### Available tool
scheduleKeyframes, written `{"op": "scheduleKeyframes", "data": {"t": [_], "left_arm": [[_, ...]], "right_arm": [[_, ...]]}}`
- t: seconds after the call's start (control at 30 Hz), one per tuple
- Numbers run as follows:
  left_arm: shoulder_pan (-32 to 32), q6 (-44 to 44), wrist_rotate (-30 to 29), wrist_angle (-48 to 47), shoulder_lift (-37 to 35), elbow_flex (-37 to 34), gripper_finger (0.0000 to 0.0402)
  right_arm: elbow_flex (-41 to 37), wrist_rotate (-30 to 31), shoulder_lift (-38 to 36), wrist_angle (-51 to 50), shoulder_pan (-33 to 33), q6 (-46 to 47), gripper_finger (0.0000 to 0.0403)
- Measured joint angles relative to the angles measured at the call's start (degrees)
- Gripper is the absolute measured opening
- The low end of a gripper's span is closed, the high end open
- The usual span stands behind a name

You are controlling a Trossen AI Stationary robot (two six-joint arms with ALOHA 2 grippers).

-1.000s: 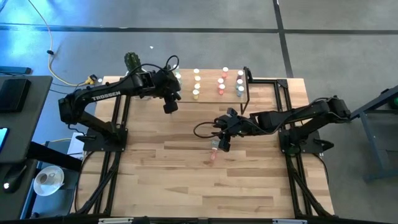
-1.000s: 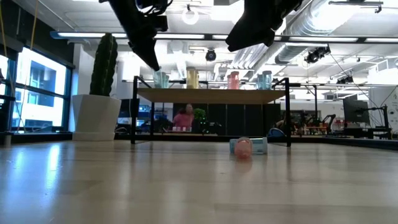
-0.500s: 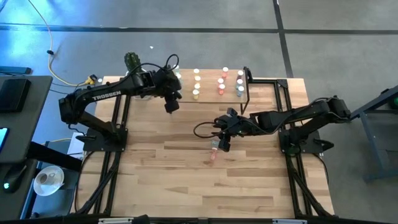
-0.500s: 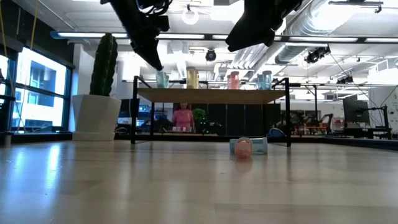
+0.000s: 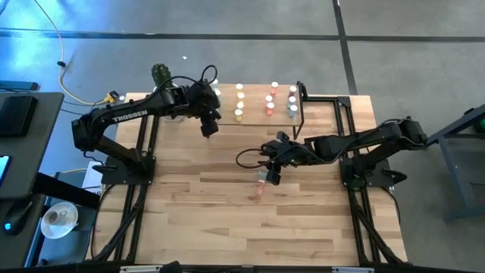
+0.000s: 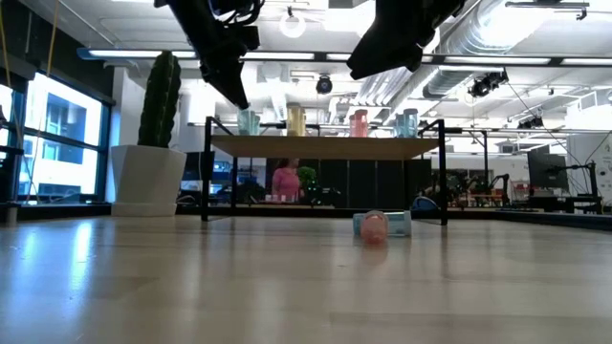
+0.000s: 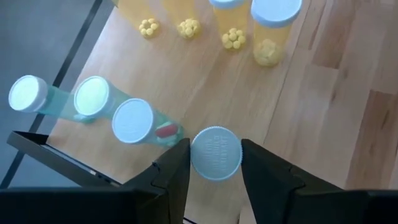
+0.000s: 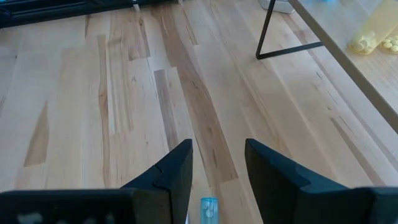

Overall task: Pick and place medicine bottles onto shelf by color
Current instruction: Put the light blue pill bottle on the shelf aligned with the other light blue pill bottle

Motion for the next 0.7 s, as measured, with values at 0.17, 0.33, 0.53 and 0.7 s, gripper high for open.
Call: {"op": "scheduleKeyframes", "data": {"t": [0.17,0.33,0.53,0.7], "left_arm": [[0.00,-0.17,0.03,0.02,0.00,0.00,0.0131],[0.04,-0.17,0.13,0.04,-0.06,0.00,0.0148],[0.04,-0.35,-0.10,0.30,-0.07,0.00,0.0153],[0.04,-1.03,-0.57,0.56,-0.09,0.00,0.0153]], "right_arm": [[0.00,0.00,0.00,-0.04,0.00,0.01,0.0139],[0.00,0.00,0.00,-0.04,0.00,0.02,0.0139],[0.00,0.00,0.00,-0.07,0.00,0.02,0.0139],[0.00,0.00,0.00,-0.09,0.00,0.02,0.0139]]}}
